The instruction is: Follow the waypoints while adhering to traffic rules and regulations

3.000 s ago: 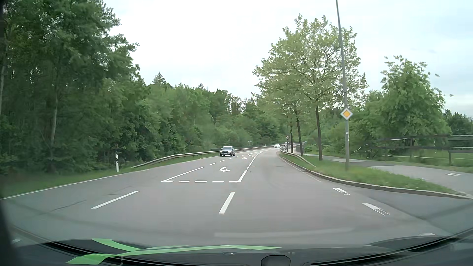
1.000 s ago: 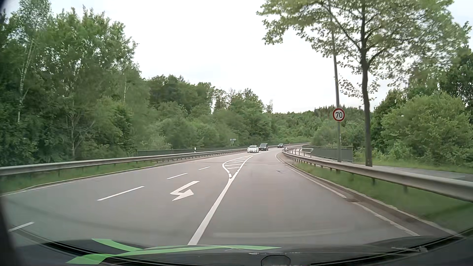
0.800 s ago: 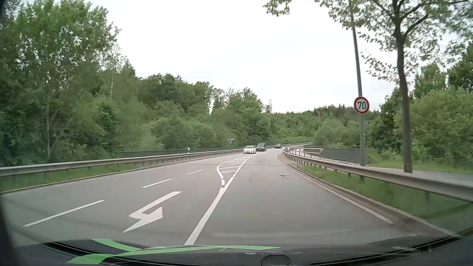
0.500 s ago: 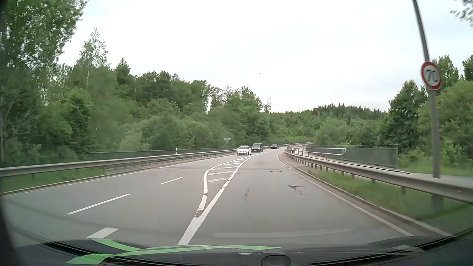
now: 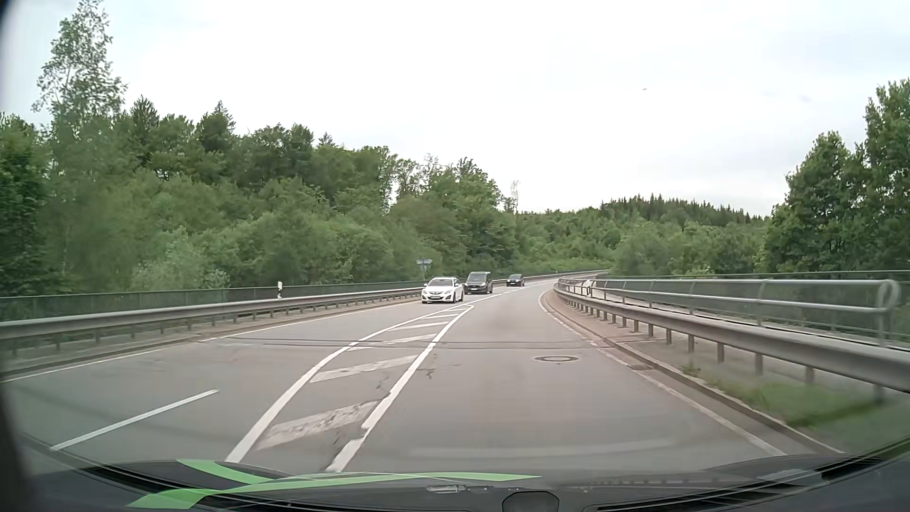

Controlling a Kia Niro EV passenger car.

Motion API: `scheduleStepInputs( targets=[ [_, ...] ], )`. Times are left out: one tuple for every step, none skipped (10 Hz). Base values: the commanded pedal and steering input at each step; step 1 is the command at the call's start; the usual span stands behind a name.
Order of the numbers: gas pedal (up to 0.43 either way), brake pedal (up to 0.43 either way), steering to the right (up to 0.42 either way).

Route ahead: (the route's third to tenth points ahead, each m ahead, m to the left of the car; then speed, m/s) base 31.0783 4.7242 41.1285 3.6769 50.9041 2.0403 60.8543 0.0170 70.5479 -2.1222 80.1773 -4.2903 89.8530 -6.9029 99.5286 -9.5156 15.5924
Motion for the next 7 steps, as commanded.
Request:
scheduleStepInputs(
  targets=[
    [0.02, 0.0, 0.004],
    [0.02, 0.0, 0.004],
    [0.02, 0.0, 0.004],
    [0.02, 0.0, 0.004],
    [0.02, 0.0, 0.004],
    [0.02, 0.0, 0.005],
    [0.02, 0.0, 0.007]
  ],
)
